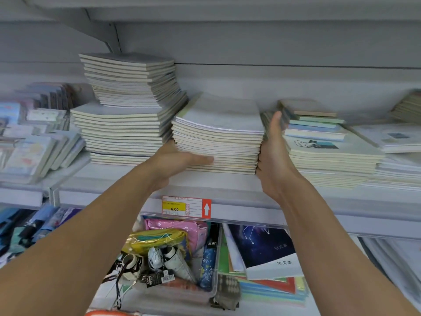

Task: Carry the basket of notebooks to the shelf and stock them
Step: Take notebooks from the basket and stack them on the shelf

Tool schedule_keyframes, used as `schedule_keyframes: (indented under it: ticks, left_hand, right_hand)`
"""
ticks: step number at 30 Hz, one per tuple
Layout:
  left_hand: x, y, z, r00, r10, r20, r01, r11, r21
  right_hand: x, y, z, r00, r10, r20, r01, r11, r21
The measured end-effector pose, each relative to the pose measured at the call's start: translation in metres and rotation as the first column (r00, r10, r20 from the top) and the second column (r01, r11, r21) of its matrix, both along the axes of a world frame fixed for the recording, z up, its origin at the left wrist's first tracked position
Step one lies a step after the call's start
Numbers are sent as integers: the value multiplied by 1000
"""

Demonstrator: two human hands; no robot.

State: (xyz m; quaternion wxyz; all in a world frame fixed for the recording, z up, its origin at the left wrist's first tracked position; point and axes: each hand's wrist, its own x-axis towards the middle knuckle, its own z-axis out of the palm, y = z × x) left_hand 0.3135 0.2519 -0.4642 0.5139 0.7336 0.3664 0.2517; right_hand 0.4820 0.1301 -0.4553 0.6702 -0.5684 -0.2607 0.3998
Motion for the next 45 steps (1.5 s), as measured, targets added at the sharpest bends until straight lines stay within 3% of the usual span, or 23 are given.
schedule_keyframes:
  ticks: [3,6,10,14,16,18,21,26,30,34,37,40,45]
  left_hand:
    - [3,5,-10,973,217,-80,-202,967,155]
    - [8,3,-9,905,391,-169,-320,885,337]
    - [8,-1,-6,893,412,-179,-313,856,411]
    - [8,-5,0,886,401,-235,-257,844,471]
    - [8,-5,-1,905,383,-186,-266,850,455]
    - [9,-8,-4,919,389,-61,-329,843,425]
    - [10,-13,-7,904,424,59,-403,796,451]
    - [14,-13,-8,874,484,37,-430,736,523]
    - [14,-13,-7,875,483,-26,-393,742,544]
    - [15,-20,-1,927,375,-15,-326,824,463]
    - [28,-32,4,934,326,144,-356,839,412]
    - [44,-34,4,919,356,168,-394,820,415]
    - [58,-30,7,891,441,109,-450,821,353]
  right_hand:
    - [-4,-8,3,997,-43,62,43,999,3]
    - [1,-13,6,999,-43,24,43,999,7]
    - [4,-16,7,998,-34,-53,36,998,48]
    - [4,-13,0,983,-85,164,104,989,-109]
    - [6,-15,-7,878,-117,463,199,971,-133]
    - [6,-18,-13,703,-113,702,263,959,-110]
    - [3,-17,-15,578,-184,795,369,928,-53]
    - [0,-7,-18,508,-281,814,498,867,-11]
    - [-1,-9,-17,509,-258,821,488,872,-29]
    - [-8,-14,-8,545,-158,824,373,925,-70]
    - [-11,-10,3,732,-186,655,252,968,-7]
    - [-10,-8,5,873,-152,464,130,988,79]
    - [-7,-5,5,940,-128,317,79,983,164]
